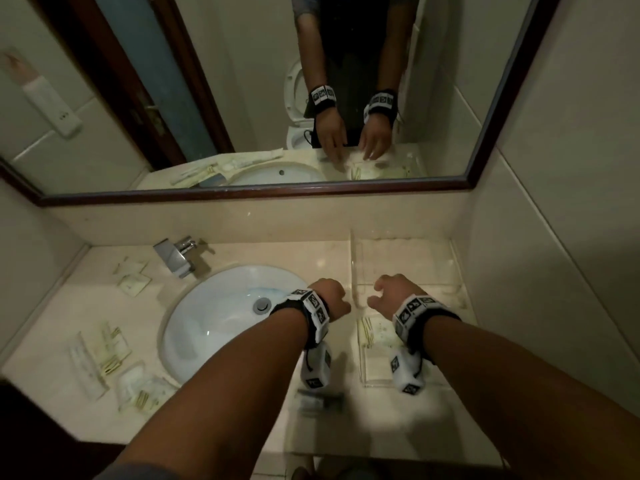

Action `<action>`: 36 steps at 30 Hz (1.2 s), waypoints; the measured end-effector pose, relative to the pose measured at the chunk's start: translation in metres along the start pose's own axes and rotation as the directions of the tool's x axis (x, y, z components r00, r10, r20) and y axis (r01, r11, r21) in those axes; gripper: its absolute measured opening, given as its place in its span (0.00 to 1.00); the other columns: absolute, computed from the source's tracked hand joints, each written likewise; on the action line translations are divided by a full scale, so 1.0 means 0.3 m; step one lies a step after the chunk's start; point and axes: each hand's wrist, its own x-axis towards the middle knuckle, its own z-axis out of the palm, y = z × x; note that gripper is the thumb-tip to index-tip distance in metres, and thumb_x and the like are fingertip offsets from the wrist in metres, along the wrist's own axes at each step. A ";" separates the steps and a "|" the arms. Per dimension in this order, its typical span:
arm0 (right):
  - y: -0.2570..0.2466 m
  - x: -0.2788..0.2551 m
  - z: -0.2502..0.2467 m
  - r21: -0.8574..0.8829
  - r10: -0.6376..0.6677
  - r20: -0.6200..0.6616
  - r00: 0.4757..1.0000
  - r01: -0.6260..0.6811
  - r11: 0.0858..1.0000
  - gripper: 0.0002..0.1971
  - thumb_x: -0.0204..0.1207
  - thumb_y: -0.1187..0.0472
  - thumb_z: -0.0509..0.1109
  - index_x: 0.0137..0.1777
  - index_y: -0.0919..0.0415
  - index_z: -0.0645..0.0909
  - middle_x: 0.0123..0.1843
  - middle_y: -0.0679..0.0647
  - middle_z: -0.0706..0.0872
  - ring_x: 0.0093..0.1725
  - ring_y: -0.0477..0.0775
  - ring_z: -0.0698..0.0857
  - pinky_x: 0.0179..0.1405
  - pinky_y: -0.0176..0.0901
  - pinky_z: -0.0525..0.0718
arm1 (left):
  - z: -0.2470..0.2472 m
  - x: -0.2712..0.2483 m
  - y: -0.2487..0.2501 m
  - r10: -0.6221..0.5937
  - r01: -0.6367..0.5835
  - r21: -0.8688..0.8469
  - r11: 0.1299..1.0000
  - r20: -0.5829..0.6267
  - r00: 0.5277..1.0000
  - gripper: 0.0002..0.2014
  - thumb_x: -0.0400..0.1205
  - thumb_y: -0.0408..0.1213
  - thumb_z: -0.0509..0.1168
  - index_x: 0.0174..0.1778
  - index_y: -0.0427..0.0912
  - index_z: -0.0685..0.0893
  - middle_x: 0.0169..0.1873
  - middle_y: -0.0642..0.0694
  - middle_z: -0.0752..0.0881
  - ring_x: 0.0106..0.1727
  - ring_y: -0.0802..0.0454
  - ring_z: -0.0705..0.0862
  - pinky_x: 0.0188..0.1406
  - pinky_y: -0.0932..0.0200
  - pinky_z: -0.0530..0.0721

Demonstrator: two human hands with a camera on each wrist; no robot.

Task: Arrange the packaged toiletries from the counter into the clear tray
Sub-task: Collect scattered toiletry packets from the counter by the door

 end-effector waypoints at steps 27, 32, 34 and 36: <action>-1.131 -0.318 0.244 -0.132 -0.446 -0.003 0.895 0.442 0.887 0.21 0.78 0.46 0.66 0.68 0.54 0.81 0.67 0.56 0.82 0.59 0.60 0.85 0.60 0.54 0.85 | -0.139 -0.708 -1.006 -0.405 0.338 -0.278 0.899 -0.237 0.883 0.23 0.81 0.47 0.65 0.72 0.43 0.82 0.70 0.45 0.82 0.70 0.45 0.80 0.67 0.54 0.78; -1.308 -0.365 0.340 -0.138 -0.479 0.003 0.878 0.475 0.869 0.20 0.80 0.46 0.65 0.66 0.55 0.81 0.63 0.57 0.84 0.56 0.59 0.86 0.58 0.54 0.86 | -0.139 -0.801 -1.216 -0.437 0.357 -0.304 0.883 -0.259 0.862 0.22 0.82 0.48 0.66 0.71 0.43 0.82 0.70 0.44 0.82 0.69 0.44 0.81 0.67 0.54 0.79; -1.363 -0.370 0.379 -0.139 -0.487 -0.003 0.873 0.482 0.865 0.21 0.79 0.45 0.65 0.67 0.55 0.81 0.64 0.57 0.84 0.57 0.60 0.85 0.58 0.55 0.86 | -0.133 -0.828 -1.280 -0.440 0.357 -0.306 0.882 -0.269 0.857 0.22 0.82 0.48 0.66 0.70 0.43 0.82 0.70 0.44 0.82 0.69 0.44 0.81 0.68 0.54 0.79; -1.415 -0.376 0.422 -0.142 -0.491 -0.003 0.871 0.486 0.863 0.22 0.79 0.45 0.65 0.68 0.56 0.80 0.66 0.58 0.83 0.59 0.62 0.84 0.59 0.55 0.85 | -0.119 -0.851 -1.348 -0.439 0.360 -0.300 0.884 -0.265 0.858 0.21 0.82 0.47 0.66 0.70 0.42 0.83 0.70 0.44 0.82 0.69 0.44 0.80 0.67 0.54 0.79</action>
